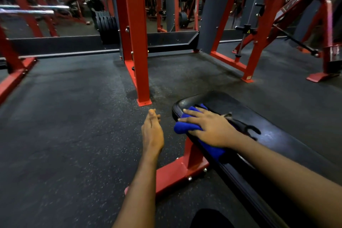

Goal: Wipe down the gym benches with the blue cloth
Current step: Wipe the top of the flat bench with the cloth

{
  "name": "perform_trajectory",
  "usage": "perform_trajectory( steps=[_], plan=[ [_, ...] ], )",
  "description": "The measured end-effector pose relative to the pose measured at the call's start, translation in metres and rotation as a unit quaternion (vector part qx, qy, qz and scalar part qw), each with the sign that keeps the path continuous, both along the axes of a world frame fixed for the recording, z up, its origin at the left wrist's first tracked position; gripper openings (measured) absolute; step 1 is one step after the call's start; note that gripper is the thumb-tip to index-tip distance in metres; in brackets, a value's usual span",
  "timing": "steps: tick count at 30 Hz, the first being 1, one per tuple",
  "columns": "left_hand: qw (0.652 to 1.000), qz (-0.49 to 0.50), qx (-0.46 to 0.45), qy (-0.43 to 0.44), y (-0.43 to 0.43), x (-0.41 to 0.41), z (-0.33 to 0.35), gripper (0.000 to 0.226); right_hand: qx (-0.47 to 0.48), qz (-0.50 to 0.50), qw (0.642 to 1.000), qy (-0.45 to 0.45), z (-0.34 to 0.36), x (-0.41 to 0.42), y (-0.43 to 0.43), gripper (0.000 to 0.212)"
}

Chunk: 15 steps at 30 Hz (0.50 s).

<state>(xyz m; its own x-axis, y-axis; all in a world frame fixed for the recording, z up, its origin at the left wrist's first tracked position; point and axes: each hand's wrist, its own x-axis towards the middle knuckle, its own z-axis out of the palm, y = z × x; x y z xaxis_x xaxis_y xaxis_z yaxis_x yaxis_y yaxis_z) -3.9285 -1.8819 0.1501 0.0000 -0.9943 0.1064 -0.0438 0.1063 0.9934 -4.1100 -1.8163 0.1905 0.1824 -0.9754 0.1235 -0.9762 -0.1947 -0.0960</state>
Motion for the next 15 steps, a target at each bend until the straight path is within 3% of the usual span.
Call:
perform_trajectory(
  steps=[8,11,15],
  plan=[
    [1.000,0.020,-0.012,-0.018,0.013,0.000,0.001,0.058,0.009,-0.083,0.996,-0.037,0.006,0.010,-0.070,0.048],
    [1.000,-0.005,-0.011,-0.007,0.016,-0.006,0.006,0.065,-0.016,-0.047,0.998,-0.030,0.002,0.008,-0.026,0.049],
    [0.996,-0.083,0.021,0.011,0.015,-0.020,0.009,0.093,-0.034,0.002,0.999,-0.029,0.003,0.000,0.061,0.049]
  ],
)
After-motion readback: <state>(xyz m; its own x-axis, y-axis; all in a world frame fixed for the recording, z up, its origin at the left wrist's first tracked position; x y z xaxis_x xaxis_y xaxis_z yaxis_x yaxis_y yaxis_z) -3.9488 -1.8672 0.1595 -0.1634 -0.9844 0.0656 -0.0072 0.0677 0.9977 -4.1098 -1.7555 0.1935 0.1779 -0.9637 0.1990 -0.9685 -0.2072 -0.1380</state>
